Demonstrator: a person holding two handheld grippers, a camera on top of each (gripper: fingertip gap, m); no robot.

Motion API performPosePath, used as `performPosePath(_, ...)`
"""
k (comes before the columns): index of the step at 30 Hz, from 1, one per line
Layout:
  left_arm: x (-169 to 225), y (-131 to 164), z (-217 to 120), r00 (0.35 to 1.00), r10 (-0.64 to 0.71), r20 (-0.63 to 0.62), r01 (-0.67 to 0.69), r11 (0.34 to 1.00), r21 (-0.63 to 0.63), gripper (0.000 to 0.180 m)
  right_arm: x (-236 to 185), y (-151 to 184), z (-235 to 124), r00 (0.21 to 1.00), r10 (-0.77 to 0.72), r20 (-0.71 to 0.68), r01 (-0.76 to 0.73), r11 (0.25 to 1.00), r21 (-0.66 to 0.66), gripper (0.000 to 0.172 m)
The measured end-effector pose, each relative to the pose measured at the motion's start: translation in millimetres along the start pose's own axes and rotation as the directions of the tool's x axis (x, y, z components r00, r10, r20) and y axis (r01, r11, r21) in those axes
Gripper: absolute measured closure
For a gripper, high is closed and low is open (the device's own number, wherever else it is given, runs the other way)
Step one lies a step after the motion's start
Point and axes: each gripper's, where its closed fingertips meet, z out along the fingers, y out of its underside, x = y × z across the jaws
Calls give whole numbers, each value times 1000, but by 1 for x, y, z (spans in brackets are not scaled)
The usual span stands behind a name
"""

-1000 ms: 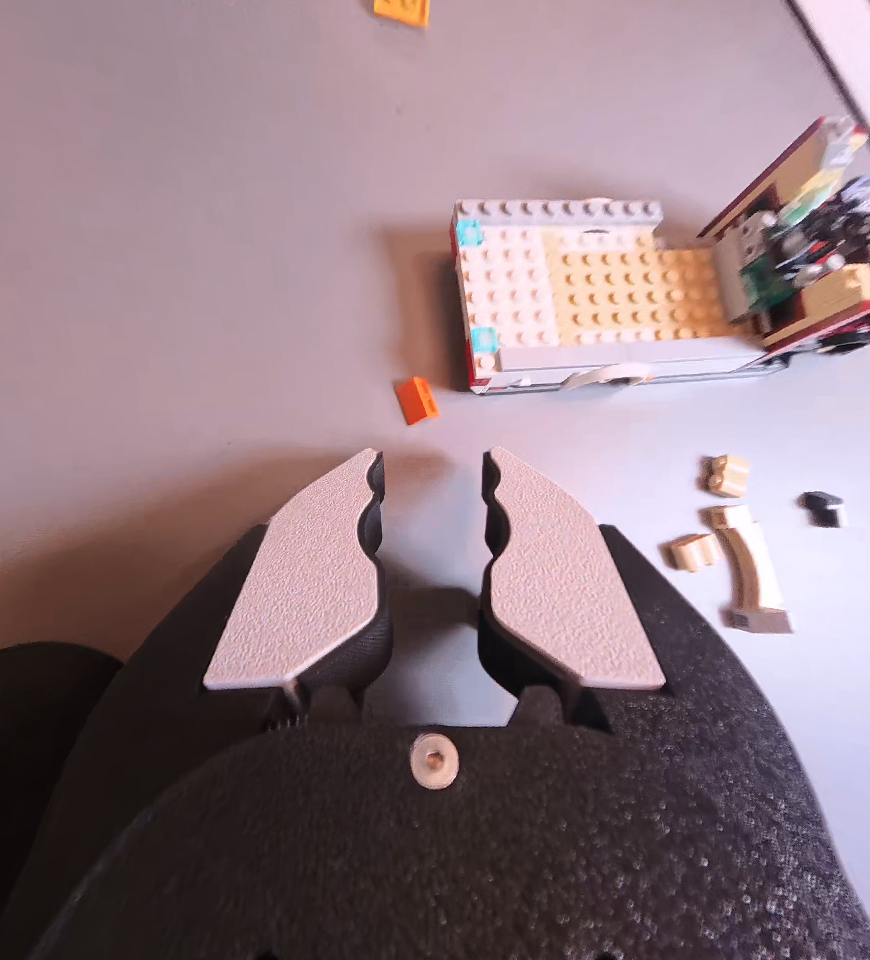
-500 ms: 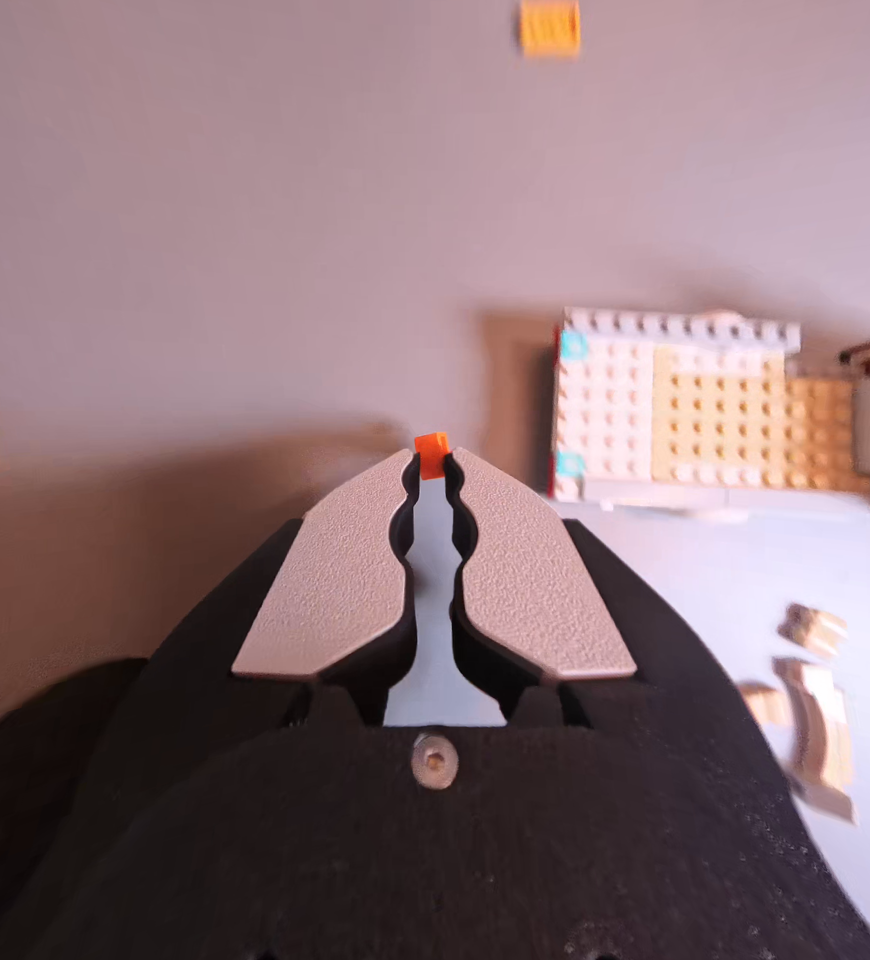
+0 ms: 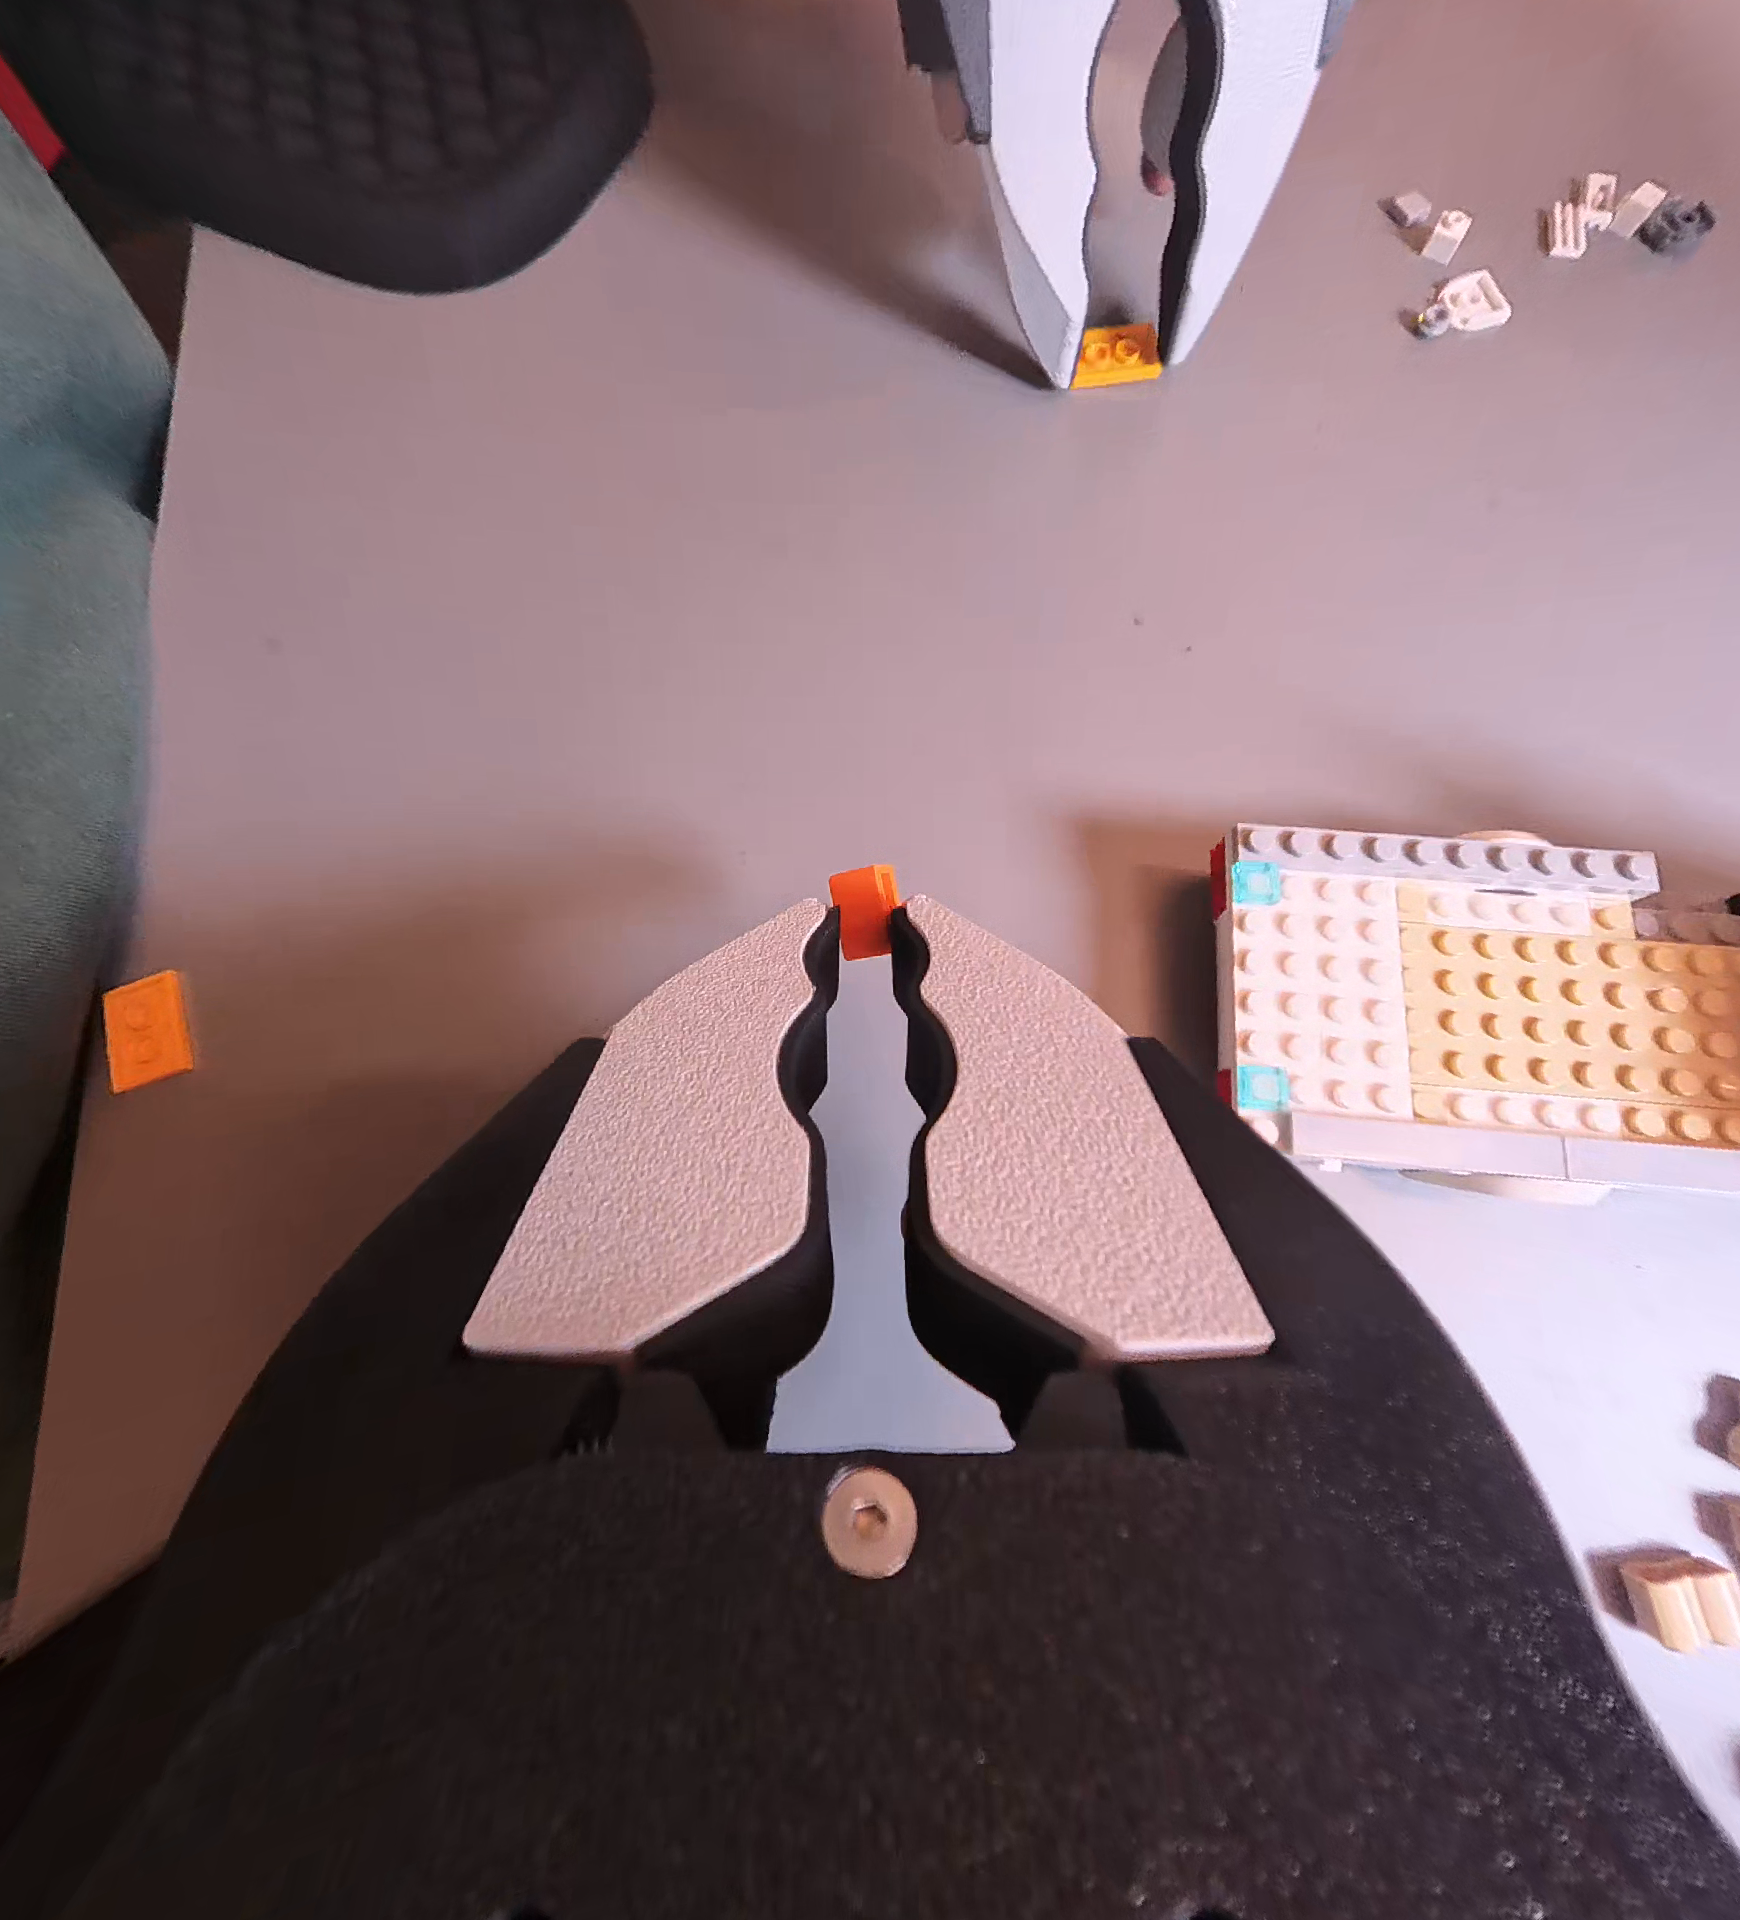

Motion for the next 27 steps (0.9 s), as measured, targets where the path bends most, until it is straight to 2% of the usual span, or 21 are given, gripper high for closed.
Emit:
performPosePath(2, 1, 5, -16, 999, -9, 47, 8, 1000, 20, 156, -1, -3, -1, 1000, -4, 3, 4, 1000, 19, 162)
performPosePath(4, -7, 7, -56, 989, -55, 140, 43, 995, 87, 156, -1, -5, -3, 1000, -8, -1, 8, 1000, 31, 162)
performPosePath(5, -19, 15, -83, 969, -84, 233, 63, 993, 97, 156, 0, -6, -4, 1000, -8, -7, 9, 999, 40, 162)
performPosePath(7, -51, 48, -143, 881, -195, 431, 172, 981, 91, 156, 2, -10, -6, 1000, -4, -13, 5, 998, 68, 162)
performPosePath(9, -84, 110, -190, 725, -309, 615, 369, 929, 32, 151, 4, -17, -6, 1000, 2, -22, 0, 995, 103, 162)
performPosePath(10, -92, 139, -202, 662, -348, 664, 463, 886, 3, 127, 5, -20, -5, 1000, 3, -23, -1, 993, 117, 162)
performPosePath(11, -92, 157, -203, 640, -379, 668, 526, 850, -21, 104, 5, -23, -4, 1000, 4, -25, 0, 992, 128, 162)
performPosePath(14, -90, 170, -197, 634, -364, 682, 522, 852, -31, 99, 3, -26, -1, 999, -10, -34, 14, 992, 125, 162)
performPosePath(16, -91, 168, -195, 627, -356, 693, 502, 865, -9, 99, 1, -27, 2, 999, -17, -38, 22, 993, 116, 162)
performPosePath(18, -88, 150, -190, 639, -368, 676, 454, 889, 54, 103, 1, -30, 3, 999, -15, -45, 20, 992, 124, 162)
performPosePath(19, -82, 130, -183, 673, -370, 641, 397, 911, 110, 108, 1, -33, 4, 999, -12, -52, 19, 990, 140, 162)
performPosePath(21, -49, 64, -156, 815, -354, 458, 246, 928, 279, 128, 3, -44, 4, 998, 3, -67, 10, 981, 196, 162)
performPosePath(23, 5, -14, -128, 941, -277, 194, 145, 849, 507, 141, 6, -59, 5, 996, 17, -89, 7, 964, 266, 162)
performPosePath(24, 31, -46, -117, 968, -244, 56, 162, 783, 601, 145, 6, -67, 6, 994, 11, -106, 21, 953, 302, 162)
performPosePath(25, 51, -70, -106, 970, -233, -74, 223, 720, 658, 147, 5, -74, 7, 992, -6, -125, 47, 944, 328, 162)
performPosePath(27, 75, -100, -84, 919, -257, -299, 394, 633, 666, 147, 2, -85, 8, 980, -66, -187, 128, 930, 344, 162)
